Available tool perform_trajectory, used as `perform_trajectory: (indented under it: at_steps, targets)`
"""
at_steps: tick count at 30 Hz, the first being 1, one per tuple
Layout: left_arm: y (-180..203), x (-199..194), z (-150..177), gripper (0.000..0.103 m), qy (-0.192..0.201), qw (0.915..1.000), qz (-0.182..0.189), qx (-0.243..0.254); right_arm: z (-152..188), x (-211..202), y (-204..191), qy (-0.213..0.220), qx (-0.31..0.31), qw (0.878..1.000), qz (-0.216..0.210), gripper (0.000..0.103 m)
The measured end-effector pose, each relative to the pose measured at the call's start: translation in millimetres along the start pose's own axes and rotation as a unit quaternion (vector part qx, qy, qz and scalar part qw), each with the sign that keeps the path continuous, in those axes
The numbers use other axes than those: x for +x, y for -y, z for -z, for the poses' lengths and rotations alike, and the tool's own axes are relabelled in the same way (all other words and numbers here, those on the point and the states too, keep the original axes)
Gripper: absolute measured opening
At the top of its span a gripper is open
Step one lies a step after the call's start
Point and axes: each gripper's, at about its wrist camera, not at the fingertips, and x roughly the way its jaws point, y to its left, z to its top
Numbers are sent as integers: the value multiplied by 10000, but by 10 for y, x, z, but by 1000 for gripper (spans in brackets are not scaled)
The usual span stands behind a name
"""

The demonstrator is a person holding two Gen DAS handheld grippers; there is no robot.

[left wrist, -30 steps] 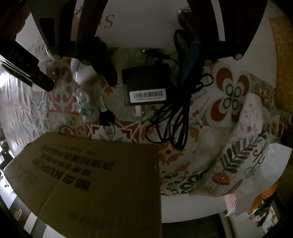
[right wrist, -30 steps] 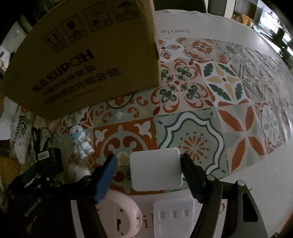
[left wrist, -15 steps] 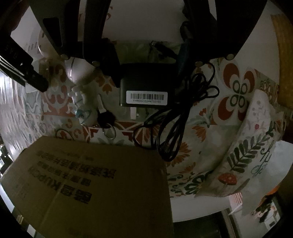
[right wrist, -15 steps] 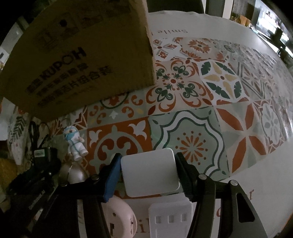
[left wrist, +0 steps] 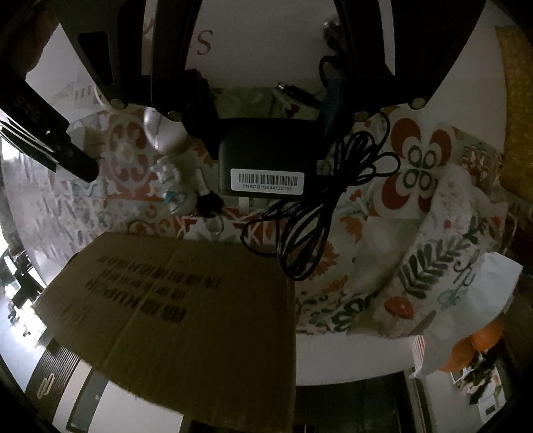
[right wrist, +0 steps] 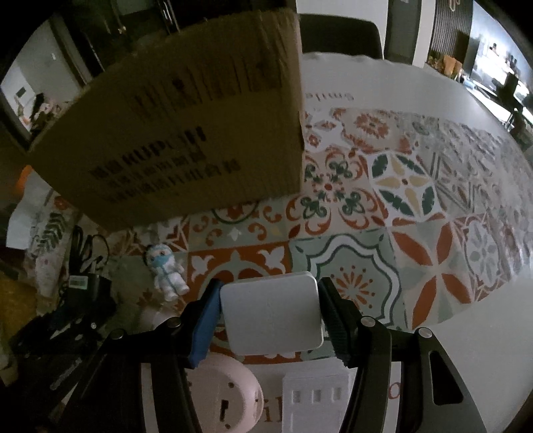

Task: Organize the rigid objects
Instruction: 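Carry the black adapter and white charger over the cardboard box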

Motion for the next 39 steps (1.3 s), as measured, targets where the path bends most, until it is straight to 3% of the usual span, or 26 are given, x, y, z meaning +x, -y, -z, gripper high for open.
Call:
perform_trajectory:
  at_steps: [22, 39]
  targets:
    - [148, -820, -245, 53, 848, 9960, 189, 192, -273, -671, -130, 897, -224, 9949, -410, 59]
    - [317, -1402, -667, 53, 1360, 9890, 149, 565, -637, -1102, -111, 1409, -161, 9870, -755, 59]
